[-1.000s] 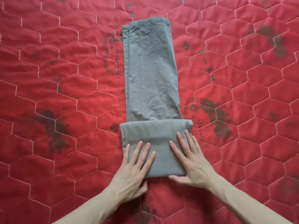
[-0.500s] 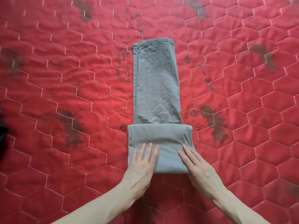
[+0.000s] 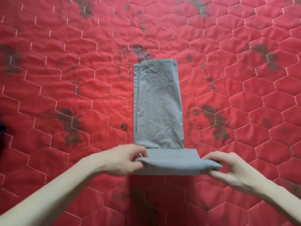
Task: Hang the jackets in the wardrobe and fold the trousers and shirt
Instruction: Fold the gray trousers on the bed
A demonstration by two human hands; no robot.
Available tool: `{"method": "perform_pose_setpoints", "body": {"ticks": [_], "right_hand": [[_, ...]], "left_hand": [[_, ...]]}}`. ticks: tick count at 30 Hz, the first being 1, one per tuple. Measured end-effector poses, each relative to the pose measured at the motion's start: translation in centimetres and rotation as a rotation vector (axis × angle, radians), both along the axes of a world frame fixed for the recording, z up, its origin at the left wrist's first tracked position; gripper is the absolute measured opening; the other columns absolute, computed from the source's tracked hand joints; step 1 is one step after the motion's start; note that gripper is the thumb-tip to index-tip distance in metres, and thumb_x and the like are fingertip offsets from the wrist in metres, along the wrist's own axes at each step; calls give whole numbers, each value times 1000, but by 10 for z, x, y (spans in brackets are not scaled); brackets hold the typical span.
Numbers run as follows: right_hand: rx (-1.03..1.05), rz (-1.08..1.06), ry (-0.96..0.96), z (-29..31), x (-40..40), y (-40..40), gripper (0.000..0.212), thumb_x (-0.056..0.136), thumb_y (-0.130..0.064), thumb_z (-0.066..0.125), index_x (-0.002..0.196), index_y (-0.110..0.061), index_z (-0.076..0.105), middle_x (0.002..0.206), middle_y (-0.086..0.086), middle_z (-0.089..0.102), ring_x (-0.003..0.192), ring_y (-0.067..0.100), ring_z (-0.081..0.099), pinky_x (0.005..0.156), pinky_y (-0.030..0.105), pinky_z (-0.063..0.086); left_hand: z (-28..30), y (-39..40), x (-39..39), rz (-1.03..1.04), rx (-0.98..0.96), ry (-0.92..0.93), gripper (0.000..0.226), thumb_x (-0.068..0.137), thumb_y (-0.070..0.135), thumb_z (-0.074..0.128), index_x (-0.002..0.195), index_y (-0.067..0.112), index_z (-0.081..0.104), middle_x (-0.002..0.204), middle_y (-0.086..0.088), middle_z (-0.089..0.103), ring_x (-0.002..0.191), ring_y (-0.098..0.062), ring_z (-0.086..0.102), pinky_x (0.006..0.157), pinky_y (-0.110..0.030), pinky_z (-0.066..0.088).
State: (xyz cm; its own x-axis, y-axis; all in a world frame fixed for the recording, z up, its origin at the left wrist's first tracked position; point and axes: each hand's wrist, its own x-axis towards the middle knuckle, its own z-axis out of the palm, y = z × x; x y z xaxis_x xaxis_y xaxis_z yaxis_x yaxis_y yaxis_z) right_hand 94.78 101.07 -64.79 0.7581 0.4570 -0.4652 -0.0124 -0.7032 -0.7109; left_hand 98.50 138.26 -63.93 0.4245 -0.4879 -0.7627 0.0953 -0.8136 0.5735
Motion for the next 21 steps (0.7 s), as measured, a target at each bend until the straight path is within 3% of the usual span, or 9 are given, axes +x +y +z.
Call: {"method": "perform_pose_setpoints", "body": {"ticks": [2, 6, 9, 10, 12, 14, 17, 19, 21], "right_hand": [[70, -137, 39, -4, 7, 0, 9, 91, -31, 75, 97, -25, 74, 87, -7, 73, 82, 7, 67, 79, 30, 52], [287, -486, 59, -23, 22, 22, 5, 93, -29, 75, 92, -24, 75, 83, -7, 74, 77, 2, 65, 70, 15, 52], [368, -734, 60, -50, 35, 44, 28, 92, -52, 75, 98, -25, 76, 88, -5, 76, 77, 5, 66, 67, 21, 54], [382, -793, 74, -59, 38, 50, 33, 87, -57, 74, 99, -26, 76, 89, -8, 77, 79, 5, 67, 68, 21, 54], [427, -845, 104, -78, 44, 61, 36, 85, -52, 81, 112, -29, 74, 103, -12, 79, 92, 3, 73, 73, 16, 55], [451, -810, 115, -97, 45, 70, 51, 89, -35, 83, 135, -32, 60, 123, -18, 74, 113, 0, 69, 85, 13, 55], [296, -779, 65, -117, 45, 83, 55, 93, -38, 79, 135, -46, 46, 130, -26, 67, 123, -2, 63, 101, 21, 52], [87, -752, -4, -126, 51, 90, 47, 94, -53, 71, 126, -33, 44, 125, -10, 70, 118, 19, 67, 99, 41, 52], [-161, -657, -89, -135, 55, 96, 52, 98, -60, 58, 122, -19, 37, 118, 13, 70, 110, 40, 66, 81, 44, 47]], "left_hand": [[-9, 13, 11, 201, -106, 31, 28, 85, 55, 61, 98, 32, 69, 79, 15, 66, 71, -2, 57, 67, -25, 47], [-41, 20, 16, 726, -323, 94, 41, 87, 58, 76, 106, 23, 80, 101, 0, 81, 95, -8, 73, 81, -25, 53], [-68, 4, 14, 1265, -391, 84, 69, 73, 68, 75, 109, 9, 77, 101, -6, 69, 92, -23, 60, 77, -34, 44], [-74, -1, 15, 1352, -386, 47, 73, 70, 70, 72, 109, 7, 73, 99, -8, 64, 90, -24, 54, 76, -36, 40], [-87, -9, 15, 1343, -381, -64, 58, 76, 64, 70, 106, 15, 67, 95, 0, 70, 88, -20, 60, 73, -27, 44], [-100, -12, 11, 1262, -411, -108, 43, 86, 46, 75, 121, 26, 60, 105, 12, 78, 96, -9, 73, 71, -16, 53], [-118, -14, 5, 1133, -339, -140, 56, 95, 24, 77, 140, 35, 45, 125, 13, 70, 113, 4, 67, 87, -13, 54], [-128, -13, 4, 1097, -214, -247, 56, 96, 25, 76, 141, 33, 44, 128, 14, 66, 117, 2, 65, 100, -21, 51], [-132, -17, 5, 1085, -93, -326, 49, 98, 33, 71, 139, 31, 45, 129, 9, 66, 121, -13, 64, 103, -38, 49]]}}
